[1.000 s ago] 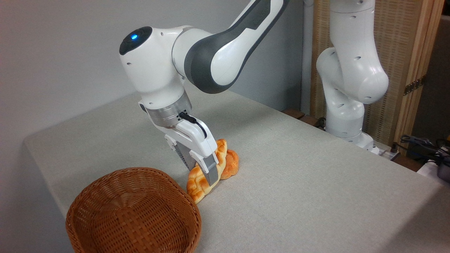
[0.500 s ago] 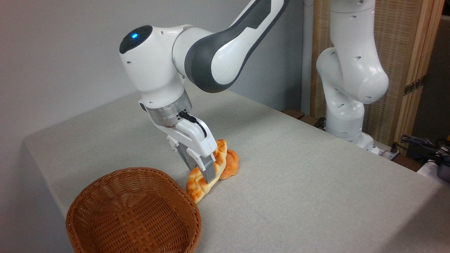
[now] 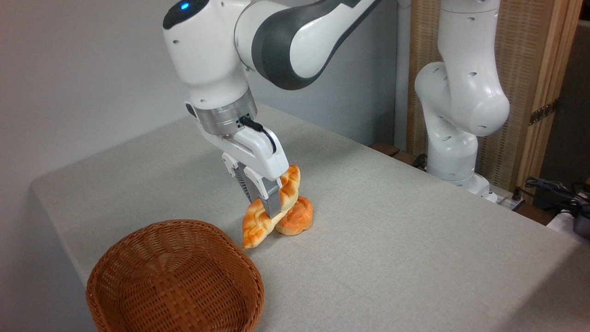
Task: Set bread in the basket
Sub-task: 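Carry the held braided loaf over the wicker basket and lower it, then open the gripper to release the loaf into the basket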
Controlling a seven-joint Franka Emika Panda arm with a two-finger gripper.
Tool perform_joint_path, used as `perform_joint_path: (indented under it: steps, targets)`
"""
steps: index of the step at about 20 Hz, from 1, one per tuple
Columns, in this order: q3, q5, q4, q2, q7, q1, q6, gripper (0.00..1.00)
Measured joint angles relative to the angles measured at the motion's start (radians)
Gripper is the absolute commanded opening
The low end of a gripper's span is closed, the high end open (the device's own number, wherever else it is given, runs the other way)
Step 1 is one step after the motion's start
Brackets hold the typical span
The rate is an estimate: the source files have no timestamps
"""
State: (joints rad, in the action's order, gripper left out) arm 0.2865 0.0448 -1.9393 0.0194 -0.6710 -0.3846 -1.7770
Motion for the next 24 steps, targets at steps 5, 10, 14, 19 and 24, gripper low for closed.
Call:
perform_joint_path:
  steps: [5,10,14,19,24]
  targets:
    - [-0.001,0.000,0.054,0.010,0.000,-0.001,-0.008,0.36]
    - [-0.002,0.000,0.088,0.010,0.000,-0.001,-0.115,0.36]
    - [-0.002,0.000,0.088,-0.001,0.000,-0.001,-0.222,0.38]
    - [0.000,0.000,0.088,-0.059,0.000,0.000,-0.415,0.56]
    - [0.024,0.000,0.087,-0.127,-0.001,0.001,-0.594,1.00]
